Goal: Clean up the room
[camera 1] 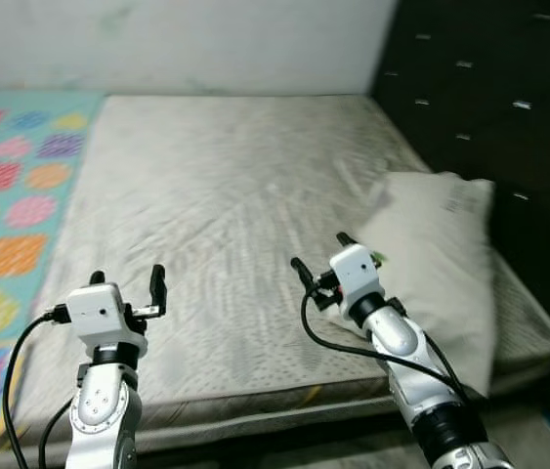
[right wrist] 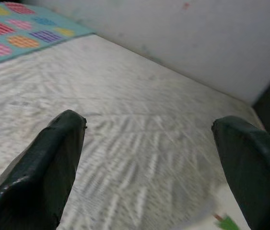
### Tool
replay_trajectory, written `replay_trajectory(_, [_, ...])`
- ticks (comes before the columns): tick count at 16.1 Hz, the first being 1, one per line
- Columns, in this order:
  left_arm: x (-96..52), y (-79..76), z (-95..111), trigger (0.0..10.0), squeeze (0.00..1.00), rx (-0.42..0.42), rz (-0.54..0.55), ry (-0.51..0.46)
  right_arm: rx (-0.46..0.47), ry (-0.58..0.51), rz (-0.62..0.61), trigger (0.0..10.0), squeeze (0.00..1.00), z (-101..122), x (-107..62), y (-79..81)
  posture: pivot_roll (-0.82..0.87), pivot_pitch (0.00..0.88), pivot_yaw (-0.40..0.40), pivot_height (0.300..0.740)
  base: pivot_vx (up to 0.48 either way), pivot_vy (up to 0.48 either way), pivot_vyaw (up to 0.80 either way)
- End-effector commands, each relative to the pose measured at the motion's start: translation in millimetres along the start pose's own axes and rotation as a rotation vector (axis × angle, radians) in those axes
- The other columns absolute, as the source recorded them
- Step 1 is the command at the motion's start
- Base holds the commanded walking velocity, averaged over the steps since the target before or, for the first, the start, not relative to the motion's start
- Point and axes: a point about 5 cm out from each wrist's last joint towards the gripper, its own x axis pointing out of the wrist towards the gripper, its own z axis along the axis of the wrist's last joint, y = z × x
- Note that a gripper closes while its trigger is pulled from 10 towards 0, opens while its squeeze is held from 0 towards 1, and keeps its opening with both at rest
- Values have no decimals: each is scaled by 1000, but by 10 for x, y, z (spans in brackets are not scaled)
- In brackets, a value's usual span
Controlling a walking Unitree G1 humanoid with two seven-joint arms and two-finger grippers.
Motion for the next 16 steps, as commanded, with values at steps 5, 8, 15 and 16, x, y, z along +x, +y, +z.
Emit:
replay_trajectory(5, [-102, 31, -118, 10000, 0, -3, 37, 66, 19, 3, -56, 10000, 0, -55, -144, -139, -85, 0, -43, 740, 0, 0, -569])
replay_trajectory(8, [-200, 123, -157, 10000, 0, -1, 81, 84, 16, 11, -68, 10000, 0, -83, -227, -188, -75, 0, -51, 740, 0, 0, 0])
replay_trajectory(15, [-288, 223, -161, 10000, 0, 17, 123, 102, 120, 84, -168, 10000, 0, -196, -401, -228, -82, 0, -41, 740, 0, 0, -571])
replay_trajectory(16, [-284, 215, -157, 10000, 0, 14, 120, 102, 115, 83, -163, 10000, 0, -191, -413, -212, -85, 0, -38, 740, 0, 0, -800])
